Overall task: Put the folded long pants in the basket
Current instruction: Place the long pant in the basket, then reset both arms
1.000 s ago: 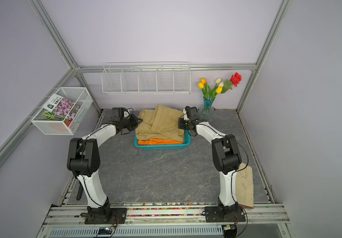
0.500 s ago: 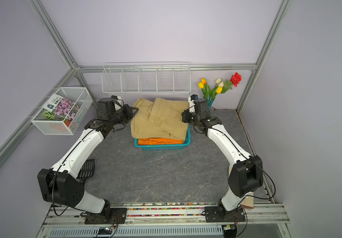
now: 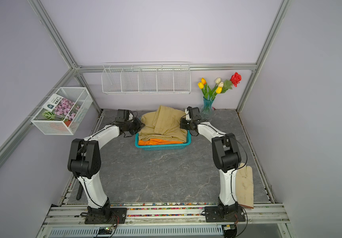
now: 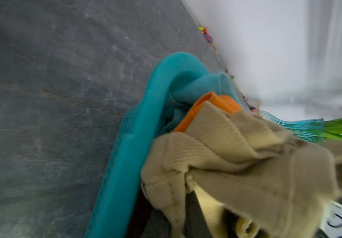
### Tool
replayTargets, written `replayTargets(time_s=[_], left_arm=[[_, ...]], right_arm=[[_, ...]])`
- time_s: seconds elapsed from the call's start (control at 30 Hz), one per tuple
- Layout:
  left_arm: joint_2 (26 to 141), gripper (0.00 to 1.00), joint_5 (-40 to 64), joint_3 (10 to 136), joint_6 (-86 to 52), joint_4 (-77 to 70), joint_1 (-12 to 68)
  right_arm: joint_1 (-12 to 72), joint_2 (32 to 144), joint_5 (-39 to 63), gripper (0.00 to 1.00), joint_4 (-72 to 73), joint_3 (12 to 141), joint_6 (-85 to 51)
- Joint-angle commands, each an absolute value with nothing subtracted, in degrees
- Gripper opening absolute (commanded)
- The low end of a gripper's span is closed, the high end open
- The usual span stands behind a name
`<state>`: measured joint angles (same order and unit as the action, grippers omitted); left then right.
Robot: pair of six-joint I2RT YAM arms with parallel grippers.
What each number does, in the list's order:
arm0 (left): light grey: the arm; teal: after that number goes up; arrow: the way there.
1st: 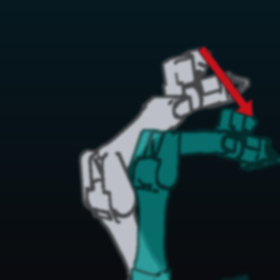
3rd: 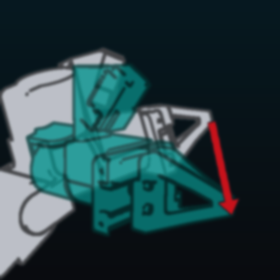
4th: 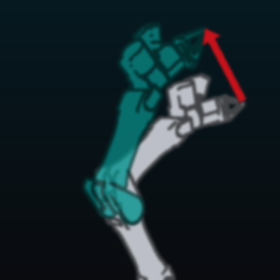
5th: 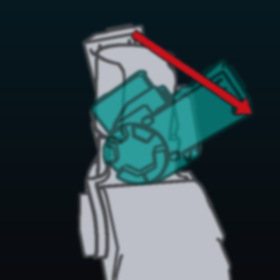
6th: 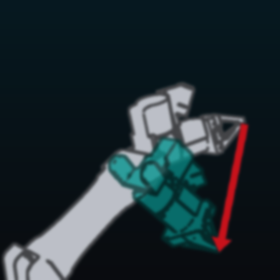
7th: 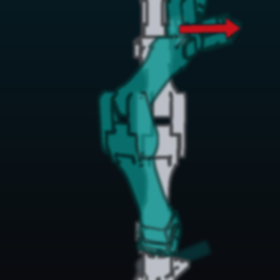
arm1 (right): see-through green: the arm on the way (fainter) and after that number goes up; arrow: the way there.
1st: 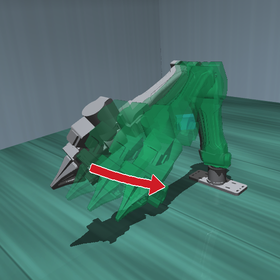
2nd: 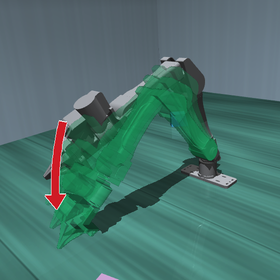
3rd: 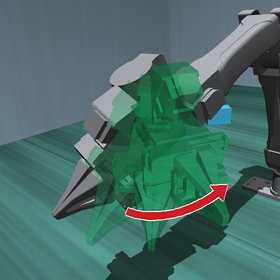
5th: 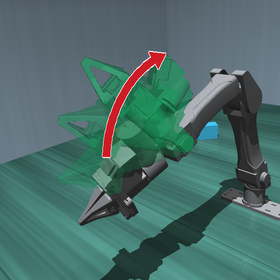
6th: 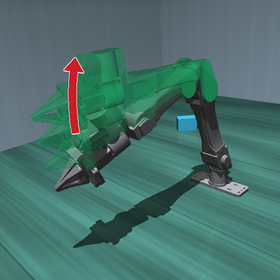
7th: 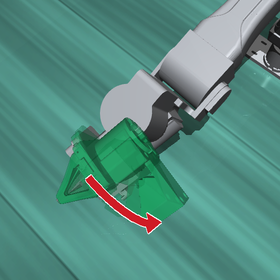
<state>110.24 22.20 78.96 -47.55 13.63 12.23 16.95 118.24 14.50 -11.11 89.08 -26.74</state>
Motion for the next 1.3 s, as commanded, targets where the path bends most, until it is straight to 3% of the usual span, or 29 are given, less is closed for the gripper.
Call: replayTargets(time_s=[0.0,0.23,0.27,0.33,0.37,0.43,0.5,0.53,0.67,0.77,0.87,0.93,1.03,1.13,1.27], left_arm=[[106.31,0.00,16.23,77.62,-47.01,13.09,11.16],[108.21,0.00,17.34,78.31,-46.72,13.01,11.25],[107.58,0.04,17.49,78.39,-46.65,13.02,11.40],[105.11,0.34,16.68,78.62,-45.97,13.48,11.97],[103.24,0.43,15.58,78.92,-45.12,14.17,12.40],[98.82,0.72,12.15,79.86,-43.47,16.86,13.54],[92.74,0.96,8.34,80.00,-41.45,18.73,14.81],[89.85,1.00,6.49,79.65,-40.90,19.38,15.14],[75.58,1.00,-3.78,73.02,-37.75,17.65,15.26],[66.05,1.00,-19.22,61.80,-35.35,10.25,15.29],[60.03,1.00,-31.92,44.92,-24.03,-8.24,15.03],[58.85,1.00,-36.89,33.56,-19.60,-19.40,14.78],[60.15,1.00,-36.37,19.80,-8.29,-37.66,13.36],[66.41,1.00,-32.83,15.05,-12.18,-47.44,8.02],[67.44,1.00,-32.73,19.65,-11.30,-36.40,7.56]], right_arm=[[14.06,118.57,7.84,0.00,-15.31,85.56,-26.52],[14.32,116.31,8.00,0.00,-15.84,85.87,-25.26],[14.37,115.31,8.04,0.00,-16.21,86.00,-25.01],[14.49,112.71,8.01,0.19,-16.51,85.77,-24.55],[14.48,110.87,7.83,0.35,-16.48,85.39,-24.39],[14.59,107.01,7.34,0.64,-16.35,84.63,-23.93],[14.58,102.47,5.38,0.78,-17.00,83.83,-23.99],[14.51,100.40,4.16,0.83,-17.37,83.36,-24.31],[13.91,88.59,-5.46,0.87,-15.46,76.31,-25.11],[13.96,77.61,-17.44,0.87,-4.78,63.21,-22.27],[13.76,69.68,-25.53,0.90,3.95,49.84,-14.72],[13.54,67.04,-25.30,0.90,-0.24,45.69,-9.10],[13.16,65.91,-33.48,0.90,-3.03,38.69,-11.25],[12.26,66.01,-35.95,0.90,9.34,29.32,-6.90],[12.23,70.36,-37.28,0.89,42.97,14.70,2.23]])
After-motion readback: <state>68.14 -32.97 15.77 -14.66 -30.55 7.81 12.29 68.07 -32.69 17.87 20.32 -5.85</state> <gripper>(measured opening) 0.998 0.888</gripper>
